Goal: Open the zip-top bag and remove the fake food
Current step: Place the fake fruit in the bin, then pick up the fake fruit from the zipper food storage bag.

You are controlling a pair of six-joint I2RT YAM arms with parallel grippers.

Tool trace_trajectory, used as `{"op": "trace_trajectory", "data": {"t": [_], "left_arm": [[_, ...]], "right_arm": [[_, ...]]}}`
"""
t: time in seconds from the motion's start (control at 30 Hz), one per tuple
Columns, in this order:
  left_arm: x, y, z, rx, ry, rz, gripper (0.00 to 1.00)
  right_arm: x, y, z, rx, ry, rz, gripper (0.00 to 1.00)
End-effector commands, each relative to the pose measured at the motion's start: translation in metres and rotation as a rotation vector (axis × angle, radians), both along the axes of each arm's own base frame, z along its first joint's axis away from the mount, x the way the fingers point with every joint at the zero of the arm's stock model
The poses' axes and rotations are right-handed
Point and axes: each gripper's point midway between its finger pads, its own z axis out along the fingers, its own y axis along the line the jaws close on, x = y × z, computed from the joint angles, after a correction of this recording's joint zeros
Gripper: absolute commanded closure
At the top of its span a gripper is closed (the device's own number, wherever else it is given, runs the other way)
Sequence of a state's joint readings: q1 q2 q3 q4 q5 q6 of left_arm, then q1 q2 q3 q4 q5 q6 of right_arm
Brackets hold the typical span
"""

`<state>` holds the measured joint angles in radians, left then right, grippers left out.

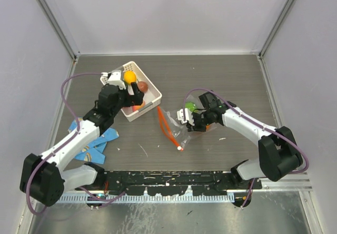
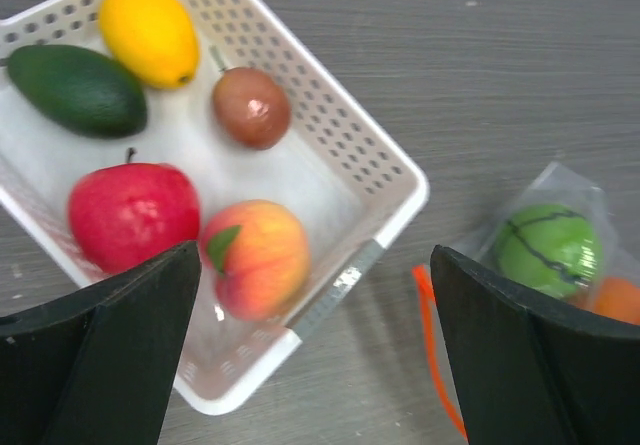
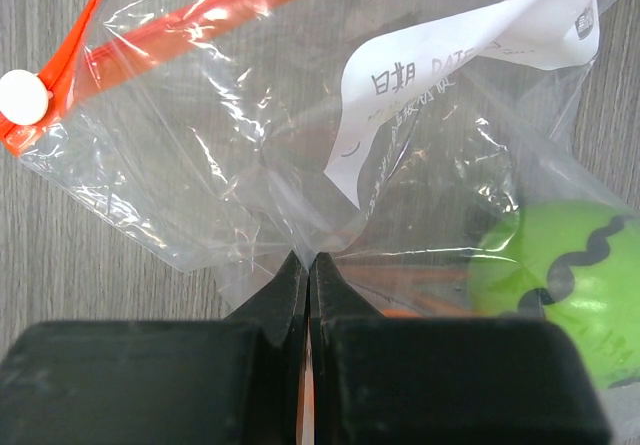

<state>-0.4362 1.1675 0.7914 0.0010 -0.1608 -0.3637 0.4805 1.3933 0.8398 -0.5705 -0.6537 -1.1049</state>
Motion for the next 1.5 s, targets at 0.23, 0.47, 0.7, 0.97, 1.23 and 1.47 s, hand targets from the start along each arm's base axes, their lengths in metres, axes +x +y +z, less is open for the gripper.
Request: {"op": "trace_trajectory", "data": {"t": [0.23, 0.47, 0.7, 0.97, 1.23, 1.47], "left_arm": [[-0.039, -0.054, 0.05, -0.335, -0.126, -0.294, 0.02], [-0.06, -0.071, 0.039, -0.463, -0.077, -0.39, 0.04], [-0.082, -0.077, 0.022, -0.517, -0.015, -0.437, 0.17], [-0.106, -0.071, -0.014, -0.48, 0.095, -0.438, 0.3], [-0.125, -0.067, -0.033, -0.492, 0.16, -0.433, 0.48], [-0.136, -0.076, -0.052, -0.467, 0.218, -0.445, 0.59]], "right_arm": [[0.003, 0.01, 0.03, 0.074, -0.048, 0.038, 0.96], [-0.006, 0.01, 0.031, 0.082, -0.029, 0.08, 0.89], [-0.013, 0.01, 0.033, 0.084, -0.02, 0.112, 0.66], [-0.018, 0.01, 0.047, 0.13, 0.007, 0.131, 0.56], [0.005, -0.006, 0.069, 0.199, 0.0, 0.01, 0.54], [0.034, -0.018, 0.075, 0.174, -0.086, -0.062, 0.49]]}}
